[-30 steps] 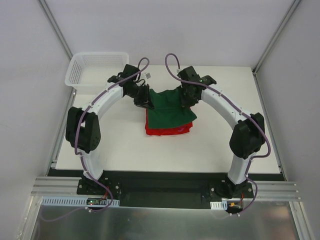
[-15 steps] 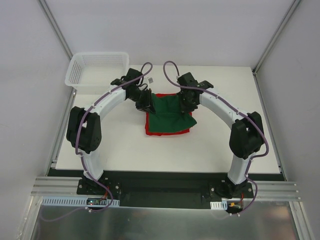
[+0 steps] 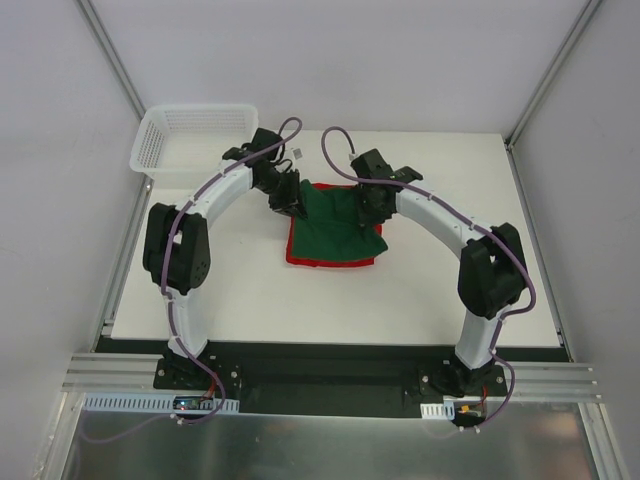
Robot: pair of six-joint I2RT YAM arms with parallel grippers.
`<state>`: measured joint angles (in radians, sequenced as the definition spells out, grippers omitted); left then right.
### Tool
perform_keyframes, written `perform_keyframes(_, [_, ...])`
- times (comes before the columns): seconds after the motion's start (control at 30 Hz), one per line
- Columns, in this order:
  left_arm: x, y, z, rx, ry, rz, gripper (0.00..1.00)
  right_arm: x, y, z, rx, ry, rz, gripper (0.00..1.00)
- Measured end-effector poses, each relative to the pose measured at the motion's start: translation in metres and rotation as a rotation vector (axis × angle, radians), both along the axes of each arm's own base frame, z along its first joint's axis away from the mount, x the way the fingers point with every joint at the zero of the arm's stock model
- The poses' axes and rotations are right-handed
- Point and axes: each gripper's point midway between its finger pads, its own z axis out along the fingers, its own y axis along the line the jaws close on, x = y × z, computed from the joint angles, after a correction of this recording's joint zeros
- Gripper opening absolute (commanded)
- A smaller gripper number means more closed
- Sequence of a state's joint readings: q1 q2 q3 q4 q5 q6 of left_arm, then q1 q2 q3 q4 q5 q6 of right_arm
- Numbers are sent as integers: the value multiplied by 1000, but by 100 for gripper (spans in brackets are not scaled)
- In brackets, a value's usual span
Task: Fold and stack the t-shirts
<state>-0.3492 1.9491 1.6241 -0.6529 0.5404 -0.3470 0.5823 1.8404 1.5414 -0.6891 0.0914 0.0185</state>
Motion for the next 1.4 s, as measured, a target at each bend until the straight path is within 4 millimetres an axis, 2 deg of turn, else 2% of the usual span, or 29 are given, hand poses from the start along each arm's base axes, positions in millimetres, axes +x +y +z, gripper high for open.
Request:
perform_keyframes(0.17, [8,-1,11,-3,-18,1,0,1,2,2,4,-8,2,1])
perform_keyframes(0.53, [7,1,20,10,-25,-12,2,4,4,12,12,-16,-3,1])
perform_keyframes(0.77, [14,3,34,21,-66,-20,1,6,6,16,21,-26,-5,1])
perform_keyframes(1.03, [13,4,16,44,-12,-25,4,7,6,10,12,-13,-4,1])
perform_keyframes(1.07, [13,4,14,46,-7,-25,6,7,6,8,10,-10,-4,6])
perform_keyframes(1.1, [13,4,14,46,-6,-25,10,6,6,7,8,-7,-4,25])
perform_keyframes(1.13, [13,4,14,47,-6,-25,25,6,6,6,7,-6,-5,39])
perform_keyframes(1.17, [12,4,14,46,-5,-25,36,6,6,6,6,-5,-7,58])
perform_keyframes(1.2, [12,4,14,46,-6,-27,46,7,5,6,5,-5,-11,63])
perform_keyframes(1.23, [12,4,14,47,-5,-27,66,7,5,6,2,-5,-16,68])
perform_keyframes(1.27, [11,5,13,50,0,-25,81,7,3,6,-4,-9,-20,77])
perform_keyframes(1.3, [10,6,12,56,4,-24,95,8,2,6,-13,-13,-25,92])
perform_keyframes(1.33, [9,7,11,66,11,-19,99,9,0,6,-19,-18,-30,96])
perform_keyframes(1.4, [7,12,11,93,17,-8,99,10,-2,8,-32,-33,-38,96])
